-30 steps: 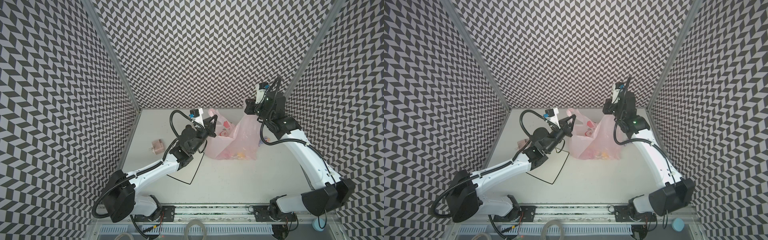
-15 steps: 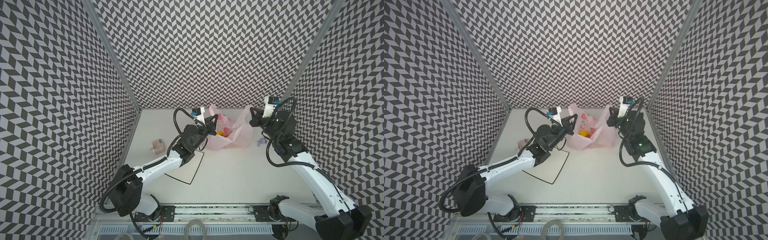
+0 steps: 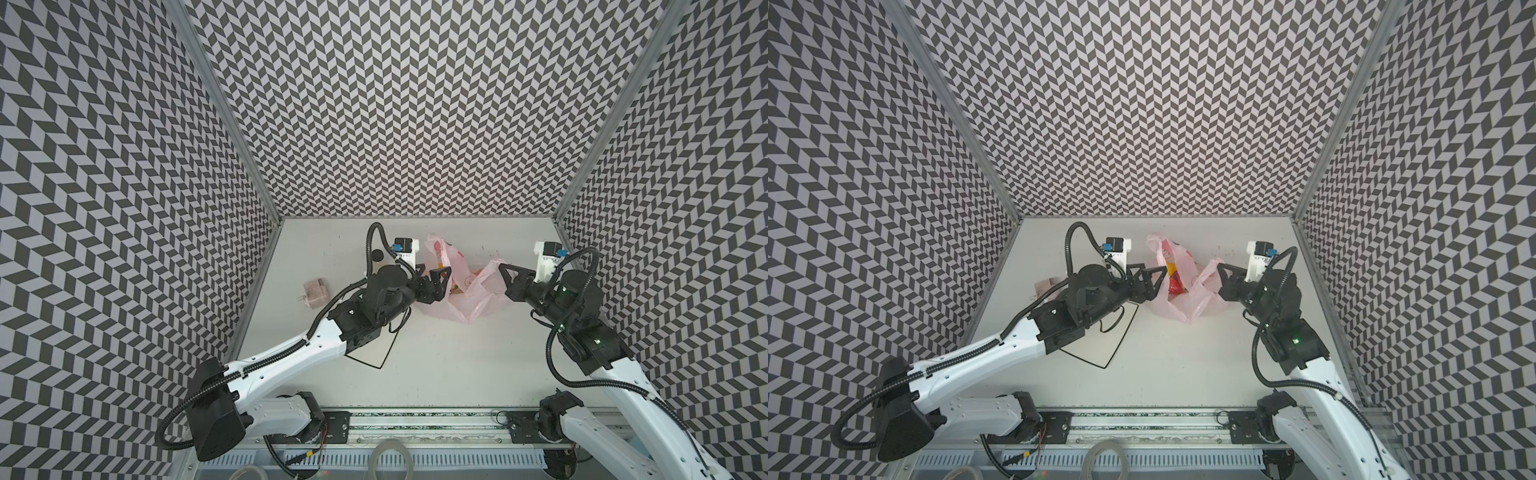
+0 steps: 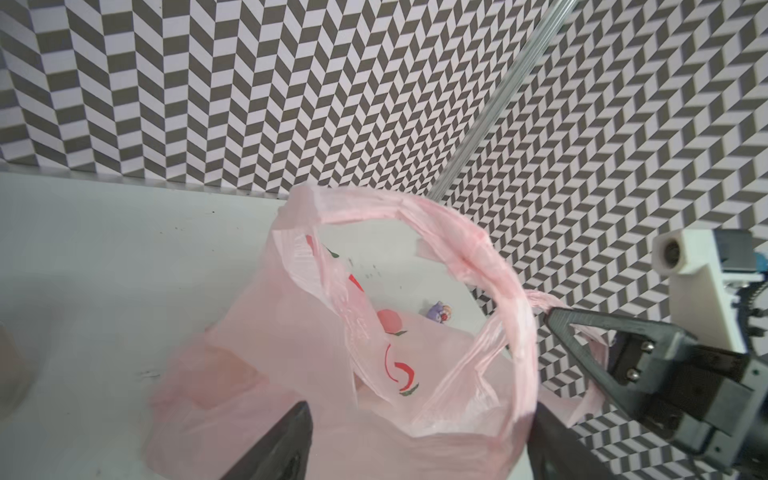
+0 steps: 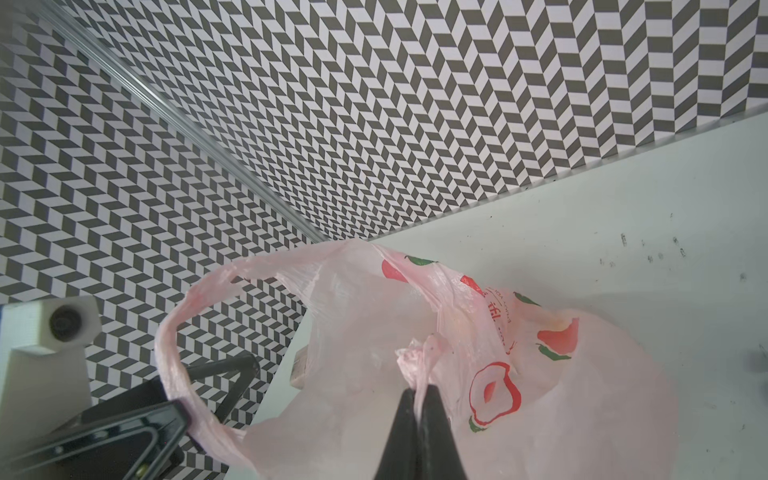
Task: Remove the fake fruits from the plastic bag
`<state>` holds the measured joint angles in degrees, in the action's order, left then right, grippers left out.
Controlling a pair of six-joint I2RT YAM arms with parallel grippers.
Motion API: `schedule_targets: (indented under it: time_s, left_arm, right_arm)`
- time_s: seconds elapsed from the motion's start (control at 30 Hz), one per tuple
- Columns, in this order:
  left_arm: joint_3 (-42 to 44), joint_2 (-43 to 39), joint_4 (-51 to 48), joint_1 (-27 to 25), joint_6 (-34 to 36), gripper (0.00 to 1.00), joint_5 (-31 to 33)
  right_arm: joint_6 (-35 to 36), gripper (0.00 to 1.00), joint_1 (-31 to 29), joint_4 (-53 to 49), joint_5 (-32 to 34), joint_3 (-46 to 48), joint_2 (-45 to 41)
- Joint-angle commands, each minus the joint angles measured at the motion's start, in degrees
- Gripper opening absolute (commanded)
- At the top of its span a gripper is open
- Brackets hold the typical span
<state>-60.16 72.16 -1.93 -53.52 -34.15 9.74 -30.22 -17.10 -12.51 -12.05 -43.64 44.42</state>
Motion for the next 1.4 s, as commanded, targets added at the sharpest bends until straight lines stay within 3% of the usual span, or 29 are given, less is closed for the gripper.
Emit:
schedule_targets:
  time_s: [0.0, 0.27, 0.43, 0.53, 0.63, 0.77, 0.9, 1.0, 1.07, 1.23, 1.37]
  left_arm:
    - [-5.6, 1.3, -12.3, -1.6, 1.0, 0.88, 0.1]
    - [-14.5, 3.4, -22.2, -7.0, 1.4, 0.94, 6.3]
    - [-19.0, 8.4, -26.6, -5.5, -0.2, 0.94, 13.1]
    - [-21.4, 11.5, -25.8, -3.1, 0.2, 0.9, 14.0]
    - [-22.3, 13.6, -23.9, -0.6, 0.2, 0.79, 12.4]
    - [-20.2, 12.4, -21.1, 0.3, -0.3, 0.49, 12.1]
    - [-9.6, 5.9, -13.4, 0.3, -1.3, 0.19, 10.7]
    - [1.3, -1.0, -4.2, 0.4, -1.0, 0.05, 7.5]
    - [6.7, -4.8, 1.3, 0.9, -0.4, 0.02, 4.4]
    - [14.2, -9.9, 10.2, 1.0, -0.2, 0.0, 1.4]
    - [15.7, -9.6, 13.2, 1.5, 0.8, 0.0, -2.1]
  right_arm:
    - [1.2, 0.0, -0.2, -0.8, -0.7, -0.3, -1.0]
    - [1.8, 0.0, -0.2, -1.0, 0.4, -0.2, -1.5]
    - [1.7, 0.0, -0.2, -1.1, 0.6, 0.3, -2.0]
    - [1.9, 0.0, -0.2, -1.7, 1.1, 0.8, -2.8]
    - [1.6, 0.0, -0.2, -3.0, 2.2, 1.8, -4.4]
    - [-5.1, 0.0, -0.1, -10.7, 11.7, 2.7, -7.0]
    - [-14.4, 0.0, -0.2, -19.0, 20.4, 5.3, -9.5]
    - [-17.8, 0.02, -0.2, -20.8, 20.1, 7.7, -10.9]
    - [-17.7, 0.09, -0.2, -20.1, 18.0, 7.8, -10.9]
    - [-13.1, 0.55, -0.1, -19.8, 18.9, 2.9, -10.5]
    - [-3.9, 0.66, -0.1, -19.1, 24.4, -4.5, -11.3]
